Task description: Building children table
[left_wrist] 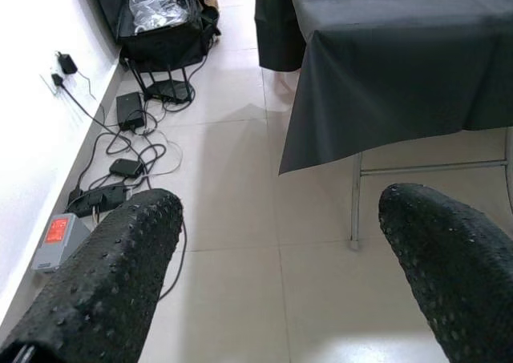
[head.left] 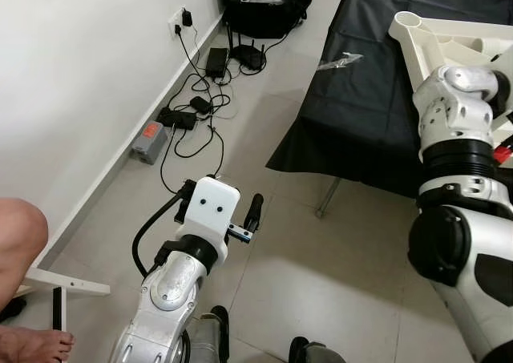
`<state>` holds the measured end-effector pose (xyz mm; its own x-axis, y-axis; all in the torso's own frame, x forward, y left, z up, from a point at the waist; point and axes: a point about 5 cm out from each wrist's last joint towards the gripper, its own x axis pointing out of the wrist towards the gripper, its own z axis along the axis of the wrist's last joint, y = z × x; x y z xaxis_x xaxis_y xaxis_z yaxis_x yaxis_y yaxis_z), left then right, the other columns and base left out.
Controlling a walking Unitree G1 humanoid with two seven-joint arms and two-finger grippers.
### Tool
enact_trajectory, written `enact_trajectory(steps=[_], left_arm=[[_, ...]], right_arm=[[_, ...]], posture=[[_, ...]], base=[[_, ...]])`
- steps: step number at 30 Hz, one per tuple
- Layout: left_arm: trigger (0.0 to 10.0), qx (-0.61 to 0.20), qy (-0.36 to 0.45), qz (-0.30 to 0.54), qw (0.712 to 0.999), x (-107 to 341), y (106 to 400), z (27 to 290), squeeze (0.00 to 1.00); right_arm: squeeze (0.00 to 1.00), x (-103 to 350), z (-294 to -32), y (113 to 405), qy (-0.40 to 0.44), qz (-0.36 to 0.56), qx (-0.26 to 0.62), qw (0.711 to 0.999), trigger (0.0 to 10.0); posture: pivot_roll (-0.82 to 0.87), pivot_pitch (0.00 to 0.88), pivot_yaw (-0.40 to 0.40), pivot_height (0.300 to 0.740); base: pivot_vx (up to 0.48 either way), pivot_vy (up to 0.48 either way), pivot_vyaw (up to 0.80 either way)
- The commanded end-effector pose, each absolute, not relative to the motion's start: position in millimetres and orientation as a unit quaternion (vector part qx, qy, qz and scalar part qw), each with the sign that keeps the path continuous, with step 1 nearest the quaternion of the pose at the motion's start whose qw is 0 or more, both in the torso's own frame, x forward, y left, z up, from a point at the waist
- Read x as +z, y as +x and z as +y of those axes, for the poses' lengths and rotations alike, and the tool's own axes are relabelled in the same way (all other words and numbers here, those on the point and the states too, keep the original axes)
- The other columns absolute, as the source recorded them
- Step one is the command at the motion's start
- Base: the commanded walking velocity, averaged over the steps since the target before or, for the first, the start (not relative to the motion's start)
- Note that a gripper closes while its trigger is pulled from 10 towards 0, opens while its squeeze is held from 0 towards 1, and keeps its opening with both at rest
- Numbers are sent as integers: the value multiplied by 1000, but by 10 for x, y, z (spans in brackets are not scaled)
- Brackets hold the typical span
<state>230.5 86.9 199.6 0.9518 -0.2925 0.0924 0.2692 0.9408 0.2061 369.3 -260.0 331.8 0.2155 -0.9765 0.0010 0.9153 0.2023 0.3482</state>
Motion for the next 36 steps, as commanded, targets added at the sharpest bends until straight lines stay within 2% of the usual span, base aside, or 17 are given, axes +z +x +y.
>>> enact_trajectory(steps=[1,6,10,15,16,18,20,21,23,25,28,30,34,36], left_arm=[[10000,-143,94,-56,984,1961,2287,860,0],[10000,-143,94,-56,984,1957,2294,853,0],[10000,-143,92,-56,984,1954,2310,849,0],[10000,-143,91,-55,984,1947,2320,845,0],[10000,-143,92,-54,984,1943,2324,844,0],[10000,-143,89,-53,984,1941,2334,849,0],[10000,-143,89,-53,984,1941,2334,849,0],[10000,-141,86,-49,985,1939,2342,856,0],[10000,-141,86,-49,985,1939,2342,856,0],[10000,-170,73,-37,982,1940,2357,825,0],[10000,-180,70,-31,981,1937,2362,812,0],[10000,-198,63,-24,978,1968,2414,787,0],[10000,-202,59,-24,977,1991,2438,780,0],[10000,-207,62,-35,976,2117,2573,795,0]], right_arm=[[0,3398,-2595,3678,119,-141,-613,768,10000],[0,3693,-2514,3622,116,-201,-592,771,10000],[0,3903,-2424,3582,138,-243,-551,786,10000],[0,3947,-2395,3591,156,-247,-523,801,10000],[0,3949,-2368,3622,170,-241,-493,819,10000],[0,3901,-2207,3778,191,-230,-326,897,10000],[0,3901,-2207,3778,191,-230,-326,897,10000],[0,3878,-2104,3823,192,-235,-243,921,10000],[0,3878,-2104,3823,192,-235,-243,921,10000],[0,3637,-1825,3803,191,-223,-82,952,10000],[0,3548,-1735,3770,201,-211,-37,956,10000],[0,3301,-1577,3710,199,-169,43,964,10000],[0,3215,-1532,3693,197,-151,67,966,10000],[0,2949,-1462,3581,211,-118,122,963,10000]], posture=[[159,306,-43,740],[157,303,-43,740],[150,300,-40,740],[150,298,-40,740],[150,298,-39,740],[151,294,-39,740],[151,294,-39,740],[152,294,-39,740],[152,294,-39,740],[149,291,-32,740],[149,291,-32,740],[150,285,-30,740],[150,285,-30,740],[150,279,-25,740]], base=[[0,0,0],[0,0,0],[0,0,0],[0,0,0],[0,0,0],[0,0,0],[0,0,0],[0,0,0],[0,0,0],[0,0,0],[0,0,0],[0,0,0],[0,0,0],[0,0,0]])
